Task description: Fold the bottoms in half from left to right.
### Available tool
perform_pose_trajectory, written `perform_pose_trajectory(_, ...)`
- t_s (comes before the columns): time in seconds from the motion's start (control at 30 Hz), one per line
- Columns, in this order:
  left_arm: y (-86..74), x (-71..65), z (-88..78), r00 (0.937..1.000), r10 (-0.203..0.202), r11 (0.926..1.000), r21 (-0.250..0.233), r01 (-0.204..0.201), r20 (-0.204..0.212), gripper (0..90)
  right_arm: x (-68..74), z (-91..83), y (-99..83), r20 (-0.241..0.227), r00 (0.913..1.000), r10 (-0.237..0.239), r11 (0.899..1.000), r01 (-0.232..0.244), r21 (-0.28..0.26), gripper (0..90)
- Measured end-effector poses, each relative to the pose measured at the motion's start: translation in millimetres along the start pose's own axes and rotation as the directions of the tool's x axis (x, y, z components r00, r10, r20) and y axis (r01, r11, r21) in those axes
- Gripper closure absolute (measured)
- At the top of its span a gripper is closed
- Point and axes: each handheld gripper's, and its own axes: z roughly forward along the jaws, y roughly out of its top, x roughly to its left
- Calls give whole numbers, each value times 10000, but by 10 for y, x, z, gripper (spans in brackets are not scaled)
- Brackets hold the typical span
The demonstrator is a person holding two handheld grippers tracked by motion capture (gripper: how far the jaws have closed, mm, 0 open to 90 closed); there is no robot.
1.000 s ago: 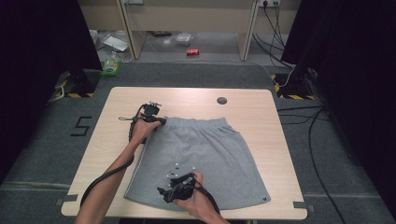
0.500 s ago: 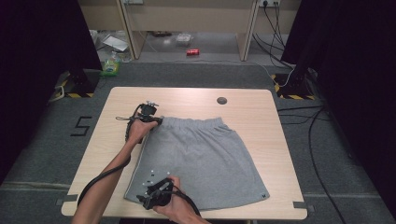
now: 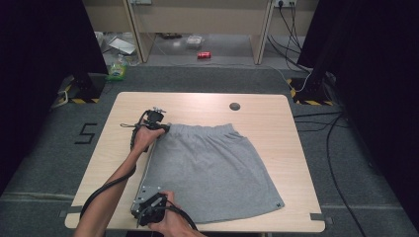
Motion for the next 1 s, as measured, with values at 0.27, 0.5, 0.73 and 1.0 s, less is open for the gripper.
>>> perform_pose_trajectory(0.27, -8, -1, 0, 10000, 6, 10000, -70, -6, -17, 810, 46, 85, 25, 347, 9978, -571, 9976, 557, 415, 641)
perform_pose_trajectory(0.5, -13, -8, -1, 10000, 75, 9999, -140, -75, -16, 817, 18, 61, 3, 473, 9961, -746, 9967, 730, 348, 855)
perform_pose_trajectory(0.73, 82, -69, -77, 9998, 188, 9995, -255, -188, 27, 836, -44, -51, 4, 106, 9990, -432, 9991, 432, 20, 868)
perform_pose_trajectory(1.0, 290, -184, -291, 9993, 118, 9988, -473, -101, 362, 839, -159, -463, -8, 194, 9998, 94, 9948, -74, -1017, 869)
